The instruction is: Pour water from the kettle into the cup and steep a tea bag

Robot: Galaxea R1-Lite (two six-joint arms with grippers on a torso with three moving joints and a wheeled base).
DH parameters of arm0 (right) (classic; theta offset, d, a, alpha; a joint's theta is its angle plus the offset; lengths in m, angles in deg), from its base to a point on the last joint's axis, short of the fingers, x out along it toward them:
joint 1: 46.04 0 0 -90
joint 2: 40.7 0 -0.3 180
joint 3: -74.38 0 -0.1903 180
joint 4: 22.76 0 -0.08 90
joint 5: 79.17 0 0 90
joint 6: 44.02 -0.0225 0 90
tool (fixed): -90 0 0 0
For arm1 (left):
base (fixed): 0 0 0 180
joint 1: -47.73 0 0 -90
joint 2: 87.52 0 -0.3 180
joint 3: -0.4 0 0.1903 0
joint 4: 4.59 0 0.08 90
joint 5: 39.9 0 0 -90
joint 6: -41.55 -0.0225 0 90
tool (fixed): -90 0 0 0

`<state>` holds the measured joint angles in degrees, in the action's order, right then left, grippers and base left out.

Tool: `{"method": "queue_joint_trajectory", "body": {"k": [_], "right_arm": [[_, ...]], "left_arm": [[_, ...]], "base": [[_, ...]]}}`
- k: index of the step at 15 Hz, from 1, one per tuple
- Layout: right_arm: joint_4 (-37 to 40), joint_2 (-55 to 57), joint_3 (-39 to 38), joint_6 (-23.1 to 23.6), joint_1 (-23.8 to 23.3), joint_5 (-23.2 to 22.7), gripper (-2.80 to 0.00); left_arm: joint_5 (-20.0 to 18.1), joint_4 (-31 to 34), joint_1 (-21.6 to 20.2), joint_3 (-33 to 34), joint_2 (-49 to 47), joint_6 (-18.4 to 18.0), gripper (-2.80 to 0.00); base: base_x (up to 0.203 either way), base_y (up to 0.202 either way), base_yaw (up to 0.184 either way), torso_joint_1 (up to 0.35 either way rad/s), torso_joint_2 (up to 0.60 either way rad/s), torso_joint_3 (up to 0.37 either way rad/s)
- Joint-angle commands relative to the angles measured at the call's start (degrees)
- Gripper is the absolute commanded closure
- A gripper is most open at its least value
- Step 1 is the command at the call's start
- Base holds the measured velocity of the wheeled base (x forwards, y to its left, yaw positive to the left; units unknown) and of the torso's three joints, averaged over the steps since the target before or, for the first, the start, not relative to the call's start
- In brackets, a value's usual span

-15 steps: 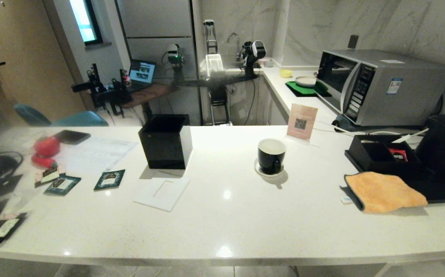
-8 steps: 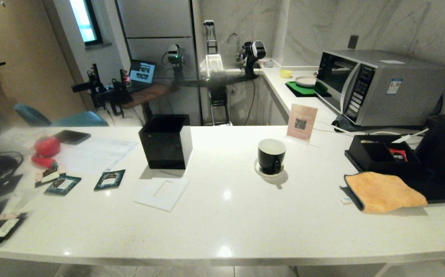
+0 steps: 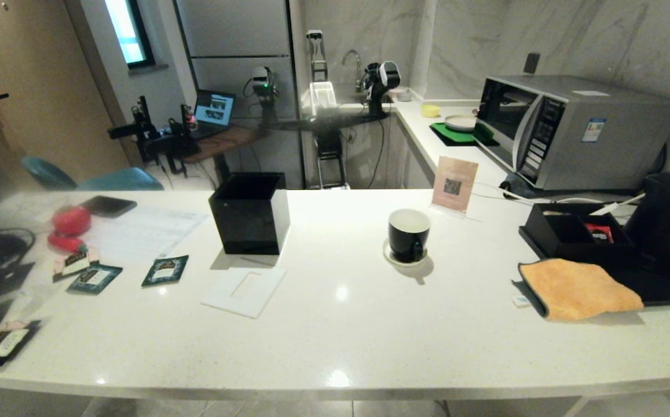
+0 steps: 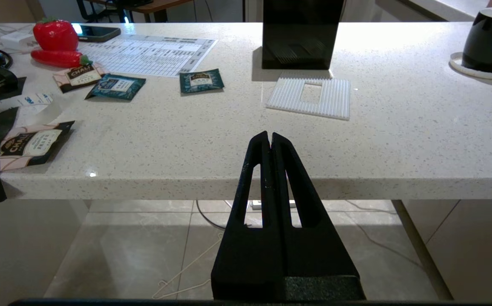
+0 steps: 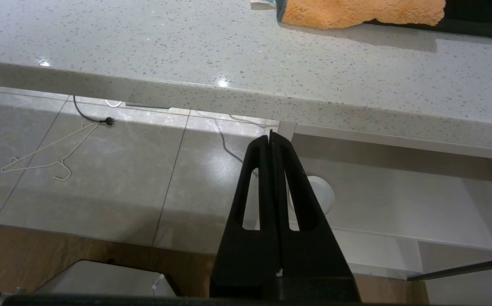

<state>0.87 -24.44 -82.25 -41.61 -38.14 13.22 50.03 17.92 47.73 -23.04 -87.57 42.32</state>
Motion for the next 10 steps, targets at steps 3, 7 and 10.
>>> {"method": "queue_joint_trajectory", "body": {"k": [3,7,10], "right_arm": [[0.0,0.0,0.0,0.0,0.0,0.0,0.0],[0.0,0.0,0.0,0.1,0.0,0.0,0.0],[0.0,0.0,0.0,0.0,0.0,0.0,0.0]], "left_arm": [[0.0,0.0,0.0,0.1,0.0,0.0,0.0],[0.0,0.0,0.0,0.1,0.0,0.0,0.0],[0.0,0.2,0.0,0.1,0.0,0.0,0.0]], "base": [[0.0,0.0,0.0,0.0,0.0,0.0],[0.0,0.0,0.0,0.0,0.0,0.0],[0.0,0.0,0.0,0.0,0.0,0.0]]}}
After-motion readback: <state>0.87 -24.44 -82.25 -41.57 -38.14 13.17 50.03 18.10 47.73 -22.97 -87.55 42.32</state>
